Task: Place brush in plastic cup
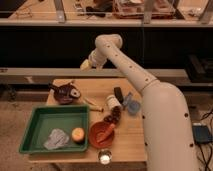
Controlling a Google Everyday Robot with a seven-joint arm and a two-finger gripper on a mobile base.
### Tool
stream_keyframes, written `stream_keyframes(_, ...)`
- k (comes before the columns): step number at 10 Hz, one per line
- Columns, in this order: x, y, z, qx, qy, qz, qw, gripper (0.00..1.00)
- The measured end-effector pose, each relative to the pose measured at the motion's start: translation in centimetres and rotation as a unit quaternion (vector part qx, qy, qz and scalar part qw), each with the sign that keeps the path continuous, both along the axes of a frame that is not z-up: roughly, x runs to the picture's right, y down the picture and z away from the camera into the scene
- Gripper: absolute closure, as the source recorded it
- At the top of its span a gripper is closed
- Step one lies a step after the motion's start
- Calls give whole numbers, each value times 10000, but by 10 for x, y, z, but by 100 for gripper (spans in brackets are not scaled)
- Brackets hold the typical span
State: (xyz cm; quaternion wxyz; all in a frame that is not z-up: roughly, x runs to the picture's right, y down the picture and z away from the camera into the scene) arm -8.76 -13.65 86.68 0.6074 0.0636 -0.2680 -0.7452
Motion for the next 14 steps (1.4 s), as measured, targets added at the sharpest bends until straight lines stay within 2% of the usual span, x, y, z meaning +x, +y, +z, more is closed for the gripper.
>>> stream_keyframes(1,-5,0,-2,15,-23,-133,9999,34)
stream_keyframes(3,-2,4,-3,25,-75,-73,9999,34)
stream_keyframes(6,-21,37,-26,339,-366,-388,9980,34)
stream_keyframes(8,-41,70,-41,581,-477,-728,9945,34)
stream_keyframes(10,-62,94,-38,754,-608,-1114,9890,34)
stream_keyframes(14,-83,127,-23,817,-909,-1613,9793,34)
